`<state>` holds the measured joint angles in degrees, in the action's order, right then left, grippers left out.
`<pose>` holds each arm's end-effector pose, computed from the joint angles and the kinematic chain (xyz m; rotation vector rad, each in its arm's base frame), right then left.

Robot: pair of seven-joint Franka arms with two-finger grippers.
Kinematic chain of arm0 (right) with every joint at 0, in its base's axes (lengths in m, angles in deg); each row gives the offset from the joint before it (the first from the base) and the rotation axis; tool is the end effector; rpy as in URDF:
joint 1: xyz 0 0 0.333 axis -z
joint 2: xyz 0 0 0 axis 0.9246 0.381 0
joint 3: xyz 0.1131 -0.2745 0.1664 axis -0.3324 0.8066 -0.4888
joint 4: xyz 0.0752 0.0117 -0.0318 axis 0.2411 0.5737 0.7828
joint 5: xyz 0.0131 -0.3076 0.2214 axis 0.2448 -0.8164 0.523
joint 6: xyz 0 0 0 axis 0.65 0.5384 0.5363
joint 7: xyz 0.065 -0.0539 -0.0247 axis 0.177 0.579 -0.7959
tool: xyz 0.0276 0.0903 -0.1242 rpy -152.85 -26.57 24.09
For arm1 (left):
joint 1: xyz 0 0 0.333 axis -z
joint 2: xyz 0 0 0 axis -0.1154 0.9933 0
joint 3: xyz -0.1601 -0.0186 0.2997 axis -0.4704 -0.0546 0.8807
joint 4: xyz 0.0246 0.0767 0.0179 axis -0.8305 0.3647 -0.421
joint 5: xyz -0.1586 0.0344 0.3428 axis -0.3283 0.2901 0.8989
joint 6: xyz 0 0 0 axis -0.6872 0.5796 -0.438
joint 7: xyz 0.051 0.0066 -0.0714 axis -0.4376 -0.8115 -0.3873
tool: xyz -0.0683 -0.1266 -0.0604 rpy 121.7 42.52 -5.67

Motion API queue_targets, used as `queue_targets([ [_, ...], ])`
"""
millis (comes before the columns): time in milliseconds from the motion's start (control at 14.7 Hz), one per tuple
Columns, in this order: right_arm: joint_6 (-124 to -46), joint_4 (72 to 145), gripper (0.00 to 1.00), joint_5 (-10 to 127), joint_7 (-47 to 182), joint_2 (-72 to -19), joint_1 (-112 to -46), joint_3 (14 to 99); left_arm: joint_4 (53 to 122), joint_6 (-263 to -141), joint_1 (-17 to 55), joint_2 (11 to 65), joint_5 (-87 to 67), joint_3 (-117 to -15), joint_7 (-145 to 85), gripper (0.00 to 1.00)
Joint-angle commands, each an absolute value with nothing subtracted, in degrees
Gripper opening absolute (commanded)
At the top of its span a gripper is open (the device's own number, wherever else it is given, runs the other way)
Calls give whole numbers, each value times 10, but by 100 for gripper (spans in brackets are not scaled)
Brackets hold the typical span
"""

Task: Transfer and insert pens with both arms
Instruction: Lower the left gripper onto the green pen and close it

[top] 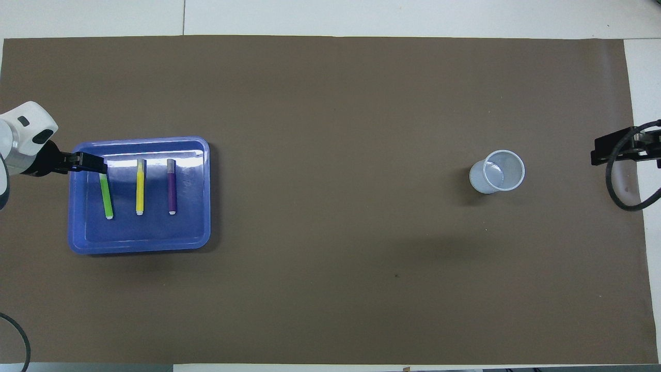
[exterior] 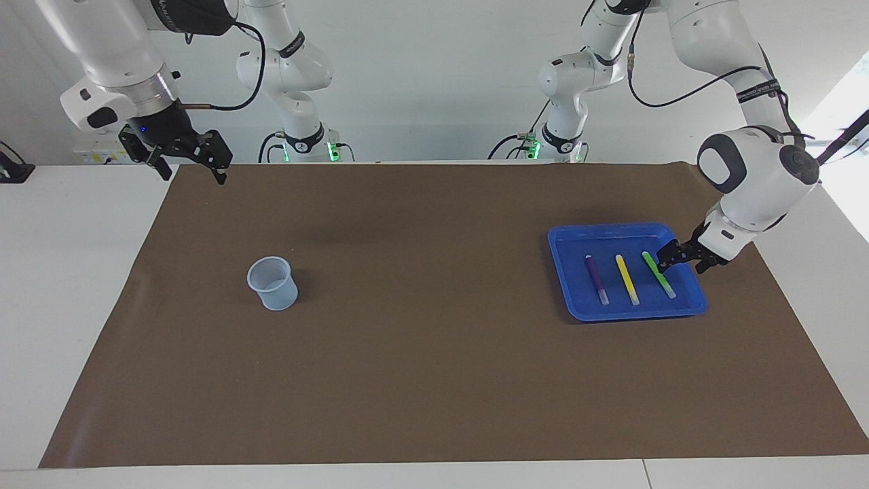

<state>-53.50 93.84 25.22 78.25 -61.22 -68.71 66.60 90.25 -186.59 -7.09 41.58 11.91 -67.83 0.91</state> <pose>0.5280 -0.0229 0.6108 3.0951 -0.1298 -0.0580 0.5842 0.0858 0.3411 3.0676 -0.1343 -0.0412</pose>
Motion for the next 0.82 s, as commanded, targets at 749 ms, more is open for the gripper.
queue_targets([
  [749,-538,950,100,252,791,-622,-680,662,985,-1945,-64,409,170,-682,19,91],
])
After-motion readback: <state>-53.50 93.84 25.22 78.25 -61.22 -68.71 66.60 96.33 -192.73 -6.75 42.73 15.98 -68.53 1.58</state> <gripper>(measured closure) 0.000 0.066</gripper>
